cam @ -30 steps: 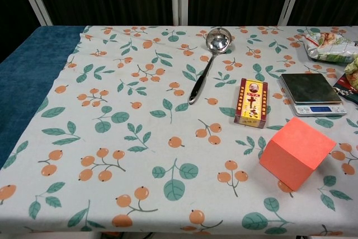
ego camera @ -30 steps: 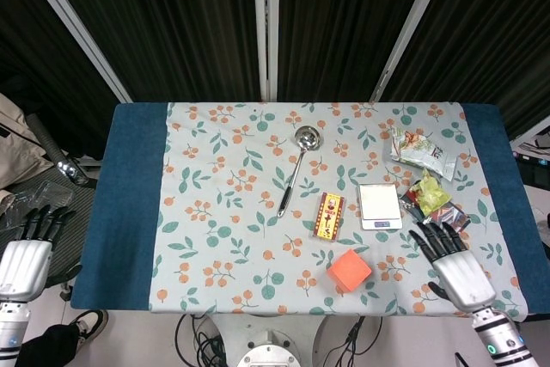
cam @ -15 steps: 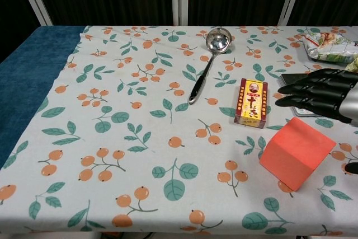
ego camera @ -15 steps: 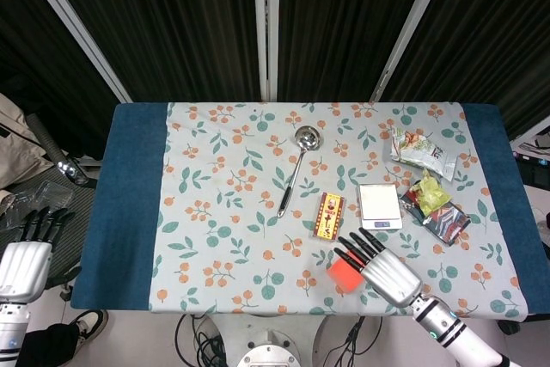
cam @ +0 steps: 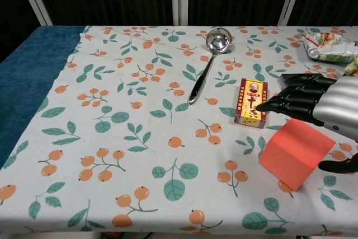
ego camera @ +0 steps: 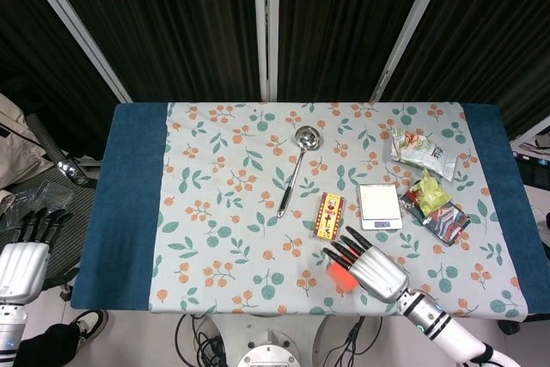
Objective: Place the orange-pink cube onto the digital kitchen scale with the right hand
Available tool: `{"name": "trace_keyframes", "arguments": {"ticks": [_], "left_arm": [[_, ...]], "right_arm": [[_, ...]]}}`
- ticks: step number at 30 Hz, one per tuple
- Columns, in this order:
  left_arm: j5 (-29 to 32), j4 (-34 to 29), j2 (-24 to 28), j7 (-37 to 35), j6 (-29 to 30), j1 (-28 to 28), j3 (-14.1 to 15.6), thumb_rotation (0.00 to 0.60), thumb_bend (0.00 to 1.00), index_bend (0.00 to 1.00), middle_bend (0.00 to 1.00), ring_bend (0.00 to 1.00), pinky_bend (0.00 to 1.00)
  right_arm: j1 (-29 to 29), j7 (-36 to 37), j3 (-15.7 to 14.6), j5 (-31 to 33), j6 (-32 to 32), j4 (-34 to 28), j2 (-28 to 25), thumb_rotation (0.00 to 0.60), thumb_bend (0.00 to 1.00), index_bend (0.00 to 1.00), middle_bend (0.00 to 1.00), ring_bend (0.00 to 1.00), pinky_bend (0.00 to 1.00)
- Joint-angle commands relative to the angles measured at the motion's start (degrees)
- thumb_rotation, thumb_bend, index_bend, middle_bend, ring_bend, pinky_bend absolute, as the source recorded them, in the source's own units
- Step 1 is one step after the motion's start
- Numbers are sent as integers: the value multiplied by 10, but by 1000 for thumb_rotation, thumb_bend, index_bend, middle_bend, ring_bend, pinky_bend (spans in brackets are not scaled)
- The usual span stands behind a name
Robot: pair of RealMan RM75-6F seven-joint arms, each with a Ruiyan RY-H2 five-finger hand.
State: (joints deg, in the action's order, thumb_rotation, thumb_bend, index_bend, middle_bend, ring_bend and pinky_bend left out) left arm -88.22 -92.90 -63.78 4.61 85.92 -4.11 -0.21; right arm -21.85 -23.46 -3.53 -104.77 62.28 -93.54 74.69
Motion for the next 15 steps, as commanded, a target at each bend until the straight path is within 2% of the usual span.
{"name": "trace_keyframes", "arguments": {"ticks": [1,4,7,10,15], "left_arm": [[0,0,0,-1,0,0,0,600,34,136,92,0,55],[0,-1,1,-1,1,1,0,600,34,136,92,0,55],[-1,-1,2,-1,3,3,0,600,34,136,92,0,55],[-2,-2,3,-2,6,4,0,600,34,136,92,0,55],[-6,-4,5,-4,11,5,0,600,34,136,92,0,55]], "right_arm": [[-4,21,-7,-6,5,21,8,600,155,380,376,282,154],[-9,26,-12,6,-11,18,5,600,160,396,373,288,163],[-11,33,-13,11,-10,15,4,600,192,467,403,341,199],[-10,44,-11,4,13,16,2,600,218,520,440,379,222],[-4,66,5,-2,69,10,-19,600,223,529,443,381,224]]}}
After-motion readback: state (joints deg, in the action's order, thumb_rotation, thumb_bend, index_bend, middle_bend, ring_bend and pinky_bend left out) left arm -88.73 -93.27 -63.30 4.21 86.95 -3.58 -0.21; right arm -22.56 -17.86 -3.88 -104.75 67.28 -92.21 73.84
